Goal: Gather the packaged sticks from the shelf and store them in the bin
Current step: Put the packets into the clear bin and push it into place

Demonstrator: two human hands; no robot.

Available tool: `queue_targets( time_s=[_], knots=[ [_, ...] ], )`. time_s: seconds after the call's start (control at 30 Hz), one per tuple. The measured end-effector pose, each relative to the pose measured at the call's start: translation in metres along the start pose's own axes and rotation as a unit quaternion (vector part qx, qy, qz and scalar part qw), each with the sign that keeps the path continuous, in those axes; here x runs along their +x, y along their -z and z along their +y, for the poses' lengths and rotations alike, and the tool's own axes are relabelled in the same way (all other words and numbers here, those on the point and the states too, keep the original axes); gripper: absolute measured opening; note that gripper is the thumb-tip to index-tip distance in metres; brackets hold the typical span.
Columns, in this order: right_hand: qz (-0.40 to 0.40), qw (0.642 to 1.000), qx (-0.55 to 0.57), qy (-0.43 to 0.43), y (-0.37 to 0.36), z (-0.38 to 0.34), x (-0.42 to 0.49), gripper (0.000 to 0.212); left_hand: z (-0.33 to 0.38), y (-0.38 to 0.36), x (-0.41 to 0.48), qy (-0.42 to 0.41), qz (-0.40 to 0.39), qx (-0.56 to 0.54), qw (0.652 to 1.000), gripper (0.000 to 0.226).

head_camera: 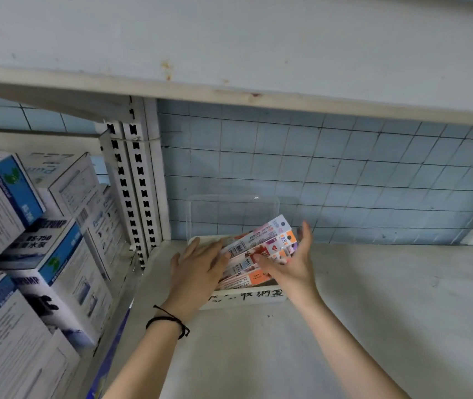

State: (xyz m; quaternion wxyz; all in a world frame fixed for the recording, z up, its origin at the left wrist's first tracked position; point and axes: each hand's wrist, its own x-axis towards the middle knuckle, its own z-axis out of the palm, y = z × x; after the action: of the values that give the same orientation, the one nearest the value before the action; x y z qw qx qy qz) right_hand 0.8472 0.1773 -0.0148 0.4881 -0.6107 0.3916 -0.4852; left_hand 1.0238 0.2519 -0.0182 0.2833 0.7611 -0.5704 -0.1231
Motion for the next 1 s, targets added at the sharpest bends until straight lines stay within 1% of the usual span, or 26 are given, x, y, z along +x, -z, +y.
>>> queue_targets(
  time_s=[0.03, 0.07, 0.1, 0.13, 0.2, 0.27, 0.33, 0.4, 0.47, 0.53, 0.57, 0.6, 0.63, 0.7, 0.73, 0.8, 0.83, 0.87, 0.9, 0.93, 1.0],
  knots=[
    [0.012, 1.000, 0.002, 0.004, 0.001, 0.003, 0.000, 0.113, 0.000, 0.001, -0.001, -0.001, -0.003, 0.009, 1.000, 0.046],
    [0.020, 1.000, 0.009, 0.012, 0.002, 0.006, 0.000, 0.119, 0.000, 0.001, -0.002, -0.001, -0.008, 0.019, 1.000, 0.047],
    [0.024, 0.999, 0.028, 0.015, 0.003, 0.007, -0.001, 0.119, 0.001, 0.002, -0.002, -0.003, -0.014, 0.030, 0.999, 0.047],
    [0.033, 0.998, 0.050, 0.018, 0.004, 0.008, -0.001, 0.115, 0.001, 0.002, -0.002, -0.007, -0.021, 0.041, 0.999, 0.047],
    [0.045, 0.997, 0.064, 0.015, 0.008, 0.009, -0.001, 0.095, 0.000, 0.002, -0.002, -0.020, -0.036, 0.062, 0.997, 0.045],
    [0.032, 0.999, 0.033, 0.009, 0.013, 0.010, 0.002, 0.068, -0.001, 0.002, 0.000, -0.025, -0.053, 0.092, 0.994, 0.044],
    [0.013, 1.000, 0.008, 0.004, 0.018, 0.011, 0.005, 0.053, -0.001, 0.003, 0.001, -0.021, -0.071, 0.109, 0.991, 0.045],
    [-0.009, 1.000, -0.008, 0.008, 0.021, 0.009, 0.008, 0.050, -0.001, 0.003, 0.002, -0.024, -0.069, 0.107, 0.992, 0.045],
    [-0.039, 0.997, -0.066, 0.030, 0.023, 0.005, 0.009, 0.051, 0.000, 0.004, 0.000, -0.031, -0.038, 0.086, 0.995, 0.045],
    [-0.104, 0.987, -0.116, 0.044, 0.024, 0.003, 0.013, 0.050, -0.001, 0.005, -0.002, -0.056, 0.002, 0.068, 0.996, 0.058],
    [-0.143, 0.975, -0.161, 0.057, 0.024, 0.002, 0.016, 0.048, 0.001, 0.007, -0.003, -0.081, 0.012, 0.062, 0.995, 0.066],
    [-0.177, 0.955, -0.224, 0.079, 0.023, 0.001, 0.019, 0.046, 0.003, 0.008, -0.003, -0.102, 0.007, 0.056, 0.993, 0.069],
    [-0.201, 0.929, -0.292, 0.108, 0.022, 0.001, 0.022, 0.046, 0.007, 0.009, -0.003, -0.114, -0.008, 0.050, 0.992, 0.065],
    [-0.217, 0.873, -0.406, 0.161, 0.019, 0.002, 0.030, 0.045, 0.012, 0.009, 0.000, -0.124, -0.056, 0.050, 0.990, 0.055],
    [-0.222, 0.848, -0.450, 0.170, 0.018, 0.003, 0.032, 0.045, 0.015, 0.008, 0.002, -0.124, -0.082, 0.065, 0.987, 0.053],
    [-0.236, 0.806, -0.517, 0.163, 0.019, 0.004, 0.035, 0.047, 0.017, 0.007, 0.005, -0.113, -0.137, 0.121, 0.977, 0.052],
    [-0.244, 0.793, -0.534, 0.160, 0.020, 0.006, 0.036, 0.048, 0.017, 0.007, 0.006, -0.106, -0.159, 0.143, 0.971, 0.052],
    [-0.250, 0.789, -0.541, 0.151, 0.021, 0.006, 0.036, 0.048, 0.017, 0.007, 0.007, -0.102, -0.175, 0.157, 0.967, 0.053],
    [-0.254, 0.796, -0.531, 0.141, 0.021, 0.007, 0.036, 0.047, 0.017, 0.007, 0.007, -0.102, -0.186, 0.168, 0.963, 0.053],
    [-0.257, 0.826, -0.487, 0.116, 0.022, 0.008, 0.034, 0.045, 0.017, 0.007, 0.006, -0.105, -0.194, 0.179, 0.959, 0.054],
    [-0.249, 0.907, -0.334, 0.052, 0.023, 0.007, 0.030, 0.041, 0.018, 0.007, 0.005, -0.111, -0.199, 0.197, 0.953, 0.055]
  ],
)
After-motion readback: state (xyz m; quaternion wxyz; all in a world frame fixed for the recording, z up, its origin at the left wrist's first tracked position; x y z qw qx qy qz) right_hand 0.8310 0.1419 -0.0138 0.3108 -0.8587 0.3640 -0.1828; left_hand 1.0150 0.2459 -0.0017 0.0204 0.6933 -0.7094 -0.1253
